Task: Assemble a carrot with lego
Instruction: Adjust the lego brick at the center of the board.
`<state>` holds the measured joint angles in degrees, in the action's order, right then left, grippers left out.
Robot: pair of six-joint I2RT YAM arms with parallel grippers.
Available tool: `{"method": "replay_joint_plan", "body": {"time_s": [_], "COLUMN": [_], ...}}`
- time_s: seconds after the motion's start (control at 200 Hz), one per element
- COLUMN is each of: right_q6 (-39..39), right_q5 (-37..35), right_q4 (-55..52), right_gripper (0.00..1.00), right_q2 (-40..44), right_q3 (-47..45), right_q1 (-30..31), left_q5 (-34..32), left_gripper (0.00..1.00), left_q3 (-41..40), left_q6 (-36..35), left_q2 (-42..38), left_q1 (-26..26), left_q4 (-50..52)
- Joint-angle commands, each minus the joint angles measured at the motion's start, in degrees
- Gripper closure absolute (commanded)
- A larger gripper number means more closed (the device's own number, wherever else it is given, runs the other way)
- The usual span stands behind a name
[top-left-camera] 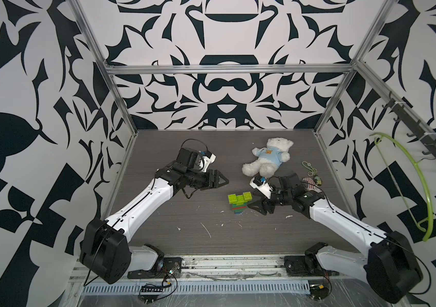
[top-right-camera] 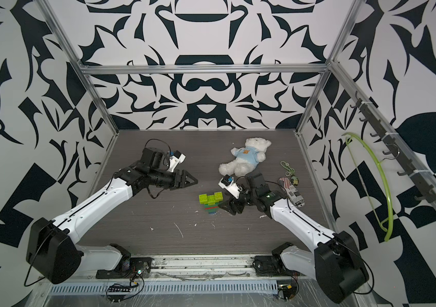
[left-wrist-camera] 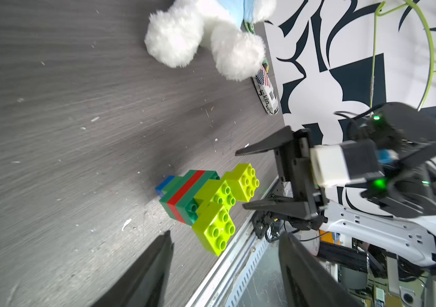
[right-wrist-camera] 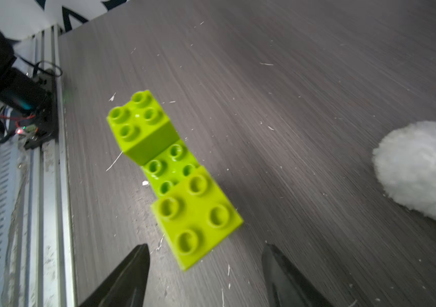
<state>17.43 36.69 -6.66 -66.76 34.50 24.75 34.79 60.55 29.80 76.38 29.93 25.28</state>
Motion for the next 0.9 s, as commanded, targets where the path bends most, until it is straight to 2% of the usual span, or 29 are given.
{"method": "replay_joint_plan", "body": {"time_s": [0.0, 0.085, 0.35, 0.49, 0.57, 0.895], "right_q6": [-4.28, -2.25, 7.94, 12.32, 15.81, 19.55], "right_q5": [3.84, 6.95, 21.26, 22.83, 25.14, 26.62], "right_q4": [15.61, 18.91, 14.73, 12.08, 7.06, 3.51], "right_gripper": [0.28, 0.27, 0.28, 0.29, 0.31, 0.38], "right_q2": [-0.82, -2.24, -10.74, -13.43, -15.77, -19.96], "right_q3": [-1.76, -2.67, 3.52, 5.55, 8.1, 9.75], "right_q1": [-0.39, -0.41, -0.38, -0.37, -0.41, 0.01], "left_q5": [-0.31, -0.22, 0.37, 0.55, 0.55, 0.68], "left_gripper": [0.3, 0.3, 0.31, 0.31, 0.31, 0.32], "left_q3": [1.26, 1.2, 2.49, 2.13, 1.94, 1.85], "left_q6": [-2.2, -2.44, -3.94, -3.96, -3.96, -4.31], "left_q2": [-1.41, -0.88, -0.02, -0.59, -0.88, -1.23], "left_q1": [-0.64, -0.84, -1.43, -1.79, -1.98, -2.95], "left_q4": [3.03, 3.08, 4.68, 5.03, 5.09, 5.66]}}
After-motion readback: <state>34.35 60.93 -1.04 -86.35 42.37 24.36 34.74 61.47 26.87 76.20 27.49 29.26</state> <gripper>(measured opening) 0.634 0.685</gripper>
